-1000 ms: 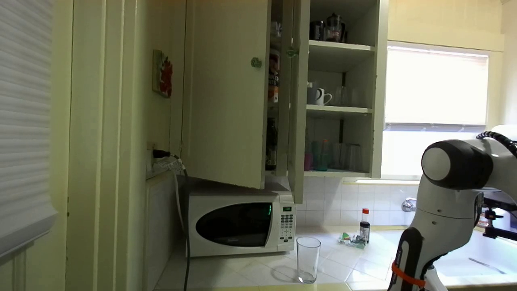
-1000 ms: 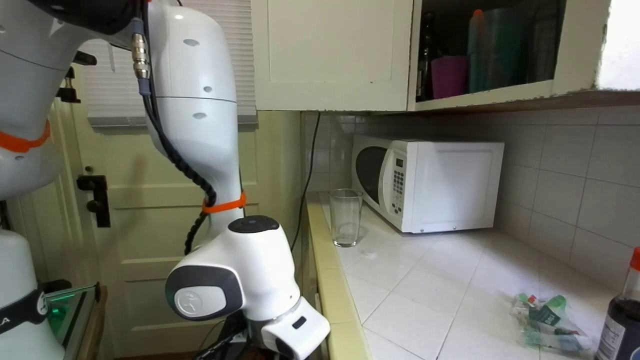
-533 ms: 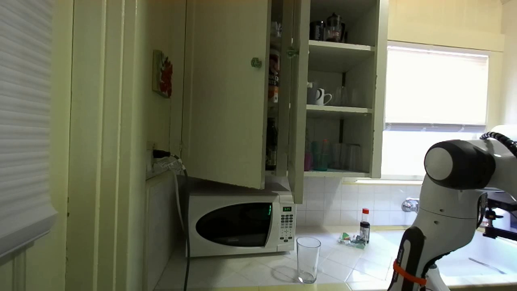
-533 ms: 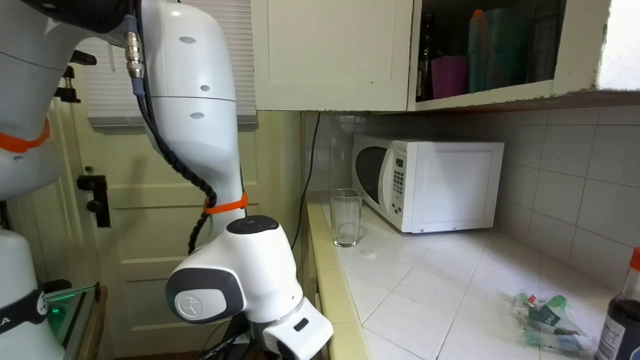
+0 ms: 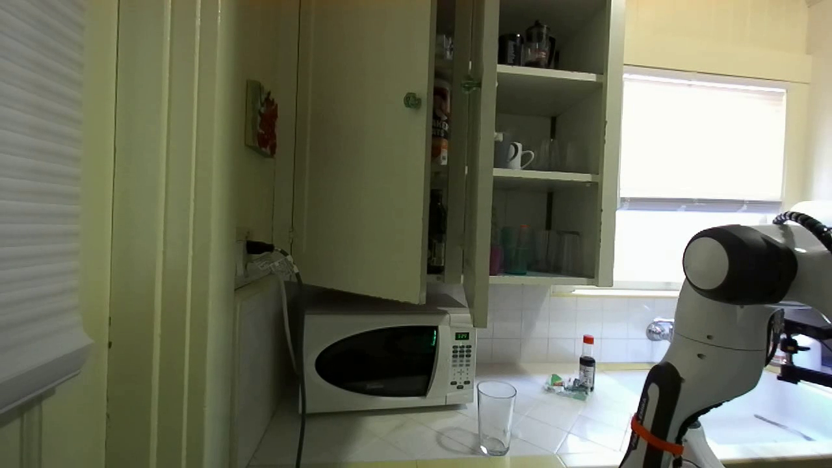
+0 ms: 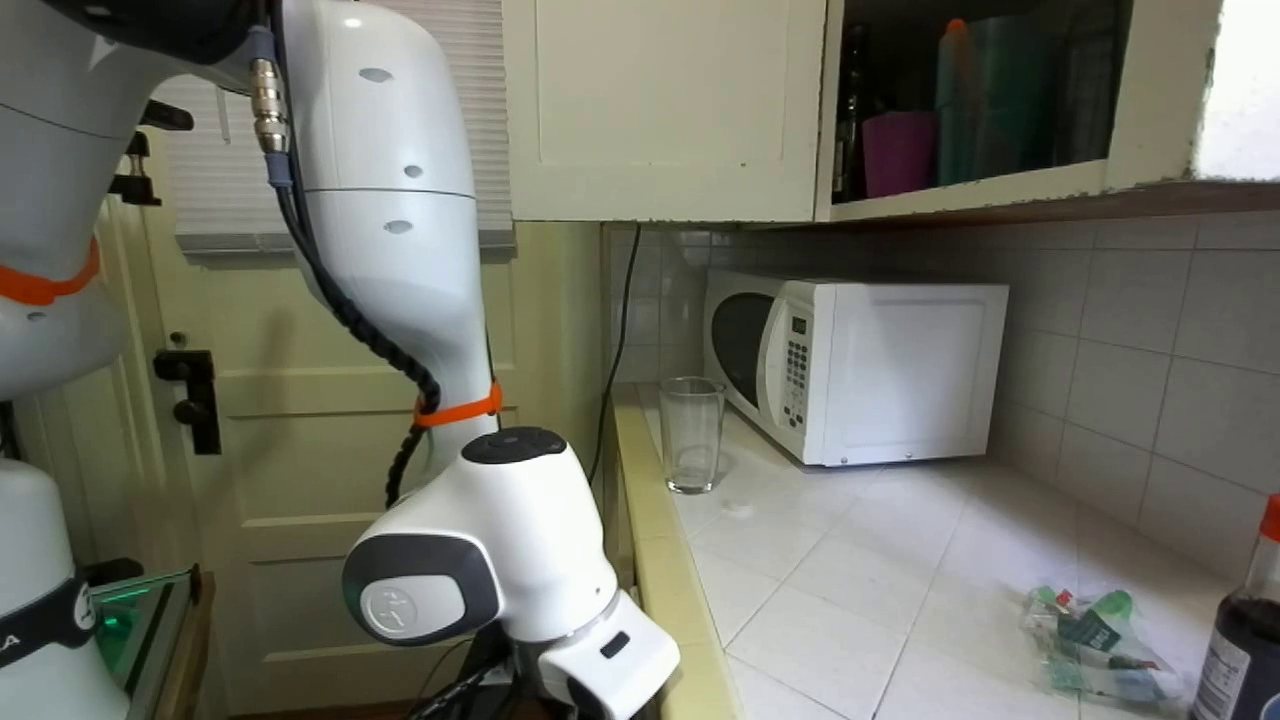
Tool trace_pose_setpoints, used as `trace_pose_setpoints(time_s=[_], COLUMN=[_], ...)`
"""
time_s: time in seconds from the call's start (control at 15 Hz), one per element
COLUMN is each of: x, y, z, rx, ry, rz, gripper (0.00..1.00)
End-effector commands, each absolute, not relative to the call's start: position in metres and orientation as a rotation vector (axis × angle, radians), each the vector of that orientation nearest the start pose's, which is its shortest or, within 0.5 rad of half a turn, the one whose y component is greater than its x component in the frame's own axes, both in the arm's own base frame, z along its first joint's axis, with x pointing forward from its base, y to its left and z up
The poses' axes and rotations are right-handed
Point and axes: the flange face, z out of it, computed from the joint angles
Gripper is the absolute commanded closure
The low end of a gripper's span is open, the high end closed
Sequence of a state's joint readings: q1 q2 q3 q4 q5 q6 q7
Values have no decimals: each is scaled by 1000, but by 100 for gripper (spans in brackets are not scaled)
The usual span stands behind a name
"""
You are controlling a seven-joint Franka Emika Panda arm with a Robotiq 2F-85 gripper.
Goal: Close the cabinet door on the left then open the topmost drawer.
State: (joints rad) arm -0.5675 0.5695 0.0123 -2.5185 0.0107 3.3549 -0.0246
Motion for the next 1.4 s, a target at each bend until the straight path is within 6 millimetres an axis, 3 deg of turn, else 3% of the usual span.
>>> trace_pose_setpoints(time_s=[0.0, 0.2, 0.47, 0.8, 0.87, 0.93, 1.07, 1.13, 1.27, 1.33], x=[384, 375, 343, 303, 298, 293, 289, 287, 295, 296], y=[-246, -247, -231, -215, -213, -213, -213, -214, -224, -226], z=[97, 100, 89, 84, 85, 86, 90, 93, 94, 99], rx=[-3075, -3081, -3084, -3077, -3069, -3072, -3067, -3067, -3068, -3068], ry=[863, 861, 754, 763, 778, 780, 793, 800, 819, 833], rz=[-394, -345, -177, -88, -84, -79, -76, -80, -94, -113], gripper=[81, 98, 100, 100, 75, 99, 99, 71, 71, 66])
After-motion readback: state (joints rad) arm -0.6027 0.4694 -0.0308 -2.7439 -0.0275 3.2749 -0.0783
